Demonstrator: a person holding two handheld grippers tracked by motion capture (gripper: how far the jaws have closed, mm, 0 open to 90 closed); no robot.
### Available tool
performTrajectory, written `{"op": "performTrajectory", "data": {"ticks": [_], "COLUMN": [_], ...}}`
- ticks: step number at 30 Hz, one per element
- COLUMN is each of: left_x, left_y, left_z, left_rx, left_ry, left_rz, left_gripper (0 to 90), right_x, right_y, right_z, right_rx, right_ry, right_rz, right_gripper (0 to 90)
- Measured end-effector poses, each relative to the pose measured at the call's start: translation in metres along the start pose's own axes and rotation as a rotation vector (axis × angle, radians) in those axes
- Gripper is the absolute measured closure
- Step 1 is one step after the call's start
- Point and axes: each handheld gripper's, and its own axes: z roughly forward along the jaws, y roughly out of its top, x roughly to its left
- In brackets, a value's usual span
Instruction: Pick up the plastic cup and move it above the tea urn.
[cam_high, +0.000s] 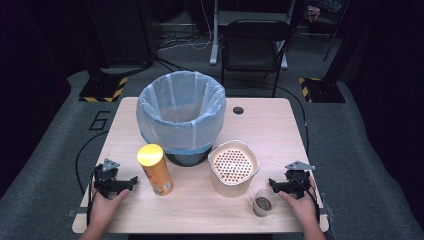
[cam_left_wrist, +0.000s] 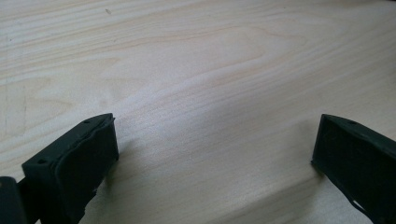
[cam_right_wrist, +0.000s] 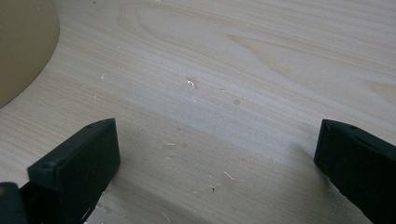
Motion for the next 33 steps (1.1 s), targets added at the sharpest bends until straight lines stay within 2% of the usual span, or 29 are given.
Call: {"op": "performTrajectory", "data": {"ticks": [1,4,6,9,10,12,19,20,22,23,24,29,30,33], "left_x": [0.0005,0.0003,0.0016,0.002,0.0025,0.0027,0.003,0.0023,0.0021,0.0022,0.0014,0.0011,0.001,0.001], "left_y": [0.0003,-0.0009,-0.0016,-0.0014,-0.0026,-0.0028,-0.0024,-0.0028,-0.0029,-0.0023,-0.0031,-0.0035,-0.0035,-0.0035], "left_z": [-0.001,-0.0015,-0.0025,-0.0034,-0.0045,-0.0034,-0.0041,-0.0032,-0.0034,-0.0047,-0.0035,-0.0038,-0.0038,-0.0038], "left_rx": [0.011,0.005,0.009,0.014,0.017,0.002,0.014,0.001,0.003,0.019,0.001,0.001,0.001,0.001], "left_ry": [-0.005,-0.007,-0.015,-0.02,-0.038,-0.023,-0.023,-0.02,-0.017,-0.019,-0.009,-0.008,-0.008,-0.008], "left_rz": [0.006,0.001,0.024,0.024,0.025,0.024,0.03,0.021,0.019,0.02,0.015,0.014,0.014,0.014], "left_gripper": [0.1,0.1,0.0,0.0,0.1,0.2,0.2,0.2,0.2,0.2,0.2,0.2,0.2,0.2], "right_x": [-0.0001,0.0,0.0002,0.0002,0.0003,0.0003,0.0004,0.0005,-0.0009,-0.0016,-0.0021,-0.0039,-0.0037,-0.0035], "right_y": [0.0,0.0,0.0001,0.0001,0.0001,0.0001,0.0001,0.0002,-0.0006,-0.0011,-0.0023,-0.0033,-0.0032,-0.0026], "right_z": [0.0,0.0,0.0002,0.0003,0.0003,0.0003,0.0002,0.0,-0.0017,-0.0027,-0.0049,-0.0062,-0.0076,-0.0087], "right_rx": [0.0,0.0,-0.001,-0.002,-0.002,-0.002,-0.002,-0.002,-0.008,-0.018,-0.033,-0.039,-0.045,-0.038], "right_ry": [0.0,0.0,-0.003,-0.005,-0.005,-0.005,-0.005,-0.006,0.003,0.004,-0.002,0.004,0.014,0.016], "right_rz": [-0.001,0.0,0.004,0.005,0.006,0.006,0.007,0.01,-0.006,-0.008,0.014,0.006,0.005,0.005], "right_gripper": [0.0,0.0,0.0,0.0,0.0,0.0,0.1,0.7,6.5,10.5,15.3,18.7,25.2,27.4]}}
